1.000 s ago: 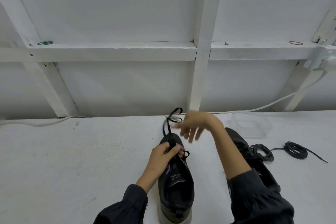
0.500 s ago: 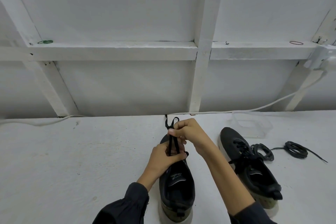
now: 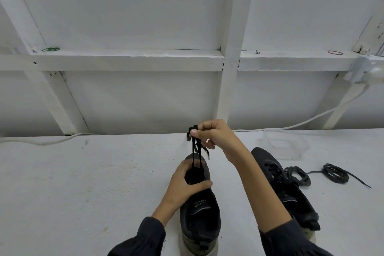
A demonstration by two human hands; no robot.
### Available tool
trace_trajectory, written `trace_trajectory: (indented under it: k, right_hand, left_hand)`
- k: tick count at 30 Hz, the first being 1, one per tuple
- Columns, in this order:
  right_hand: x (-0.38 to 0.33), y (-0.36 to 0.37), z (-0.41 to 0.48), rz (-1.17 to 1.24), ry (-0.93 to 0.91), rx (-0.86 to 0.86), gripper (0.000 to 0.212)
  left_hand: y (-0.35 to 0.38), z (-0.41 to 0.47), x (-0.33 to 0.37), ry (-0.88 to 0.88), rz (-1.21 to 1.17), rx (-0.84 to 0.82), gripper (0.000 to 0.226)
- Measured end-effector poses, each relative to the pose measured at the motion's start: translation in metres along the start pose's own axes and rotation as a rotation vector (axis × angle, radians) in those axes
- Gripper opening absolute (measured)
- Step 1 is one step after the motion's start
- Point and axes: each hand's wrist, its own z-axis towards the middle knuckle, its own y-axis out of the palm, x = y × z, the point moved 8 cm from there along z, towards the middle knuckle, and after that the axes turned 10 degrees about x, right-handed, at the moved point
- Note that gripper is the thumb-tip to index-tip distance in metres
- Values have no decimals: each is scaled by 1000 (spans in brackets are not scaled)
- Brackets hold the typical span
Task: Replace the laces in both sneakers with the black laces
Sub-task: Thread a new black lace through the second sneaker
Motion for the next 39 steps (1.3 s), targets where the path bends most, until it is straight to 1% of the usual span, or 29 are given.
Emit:
trace_trajectory:
  k: [2, 4, 8, 11, 15, 18, 21, 23, 24, 26, 27, 28, 31, 34, 36, 38, 39]
  right_hand:
    - [1, 3, -1, 10, 1, -3, 22]
    - [1, 4, 0, 51, 4, 16, 25]
    - [-6, 5, 0, 95, -7, 47, 23]
    - [-11, 2, 0, 118, -19, 63, 26]
    - [-8, 3, 0, 136, 6, 57, 17]
    - [-5, 5, -1, 128, 20, 21, 17]
    - [-1, 7, -2, 91, 46, 5, 16]
    - [2, 8, -4, 52, 56, 2, 24]
    - [3, 7, -5, 33, 49, 6, 26]
    - [5, 2, -7, 15, 17, 40, 14]
    - [7, -2, -7, 3, 7, 66, 12]
    - [10, -8, -8, -21, 4, 99, 19]
    - [34, -34, -8, -181, 21, 229, 37]
    - [67, -64, -12, -510, 32, 324, 41]
    - [90, -75, -16, -786, 70, 302, 47]
    - [112, -78, -22, -1032, 117, 216, 52]
    - [122, -77, -23, -1110, 135, 157, 52]
  left_hand:
    - [5, -2, -8, -90, 10, -67, 62]
    - [7, -1, -11, -124, 35, -94, 62]
    - [7, -1, -13, -121, 54, -105, 58]
    - [7, -2, -13, -111, 42, -104, 57]
    - [6, -3, -14, -126, 39, -96, 63]
    - [-1, -2, -11, -94, -6, -18, 61]
    - [-4, -7, 12, 3, -116, 62, 50]
    - [-4, -8, 35, 76, -196, 64, 44]
    - [-4, -8, 46, 105, -224, 60, 41]
    - [-9, -6, 60, 122, -272, 87, 31]
    - [-14, -4, 62, 110, -303, 131, 25]
    - [-23, -3, 60, 93, -326, 195, 21]
    - [-52, -2, 39, 41, -330, 383, 13]
    - [-85, -5, 4, -42, -302, 544, 27]
    - [-109, -11, -18, -95, -239, 659, 27]
    - [-133, -15, -42, -147, -126, 746, 25]
    - [-143, -15, -52, -168, -47, 758, 25]
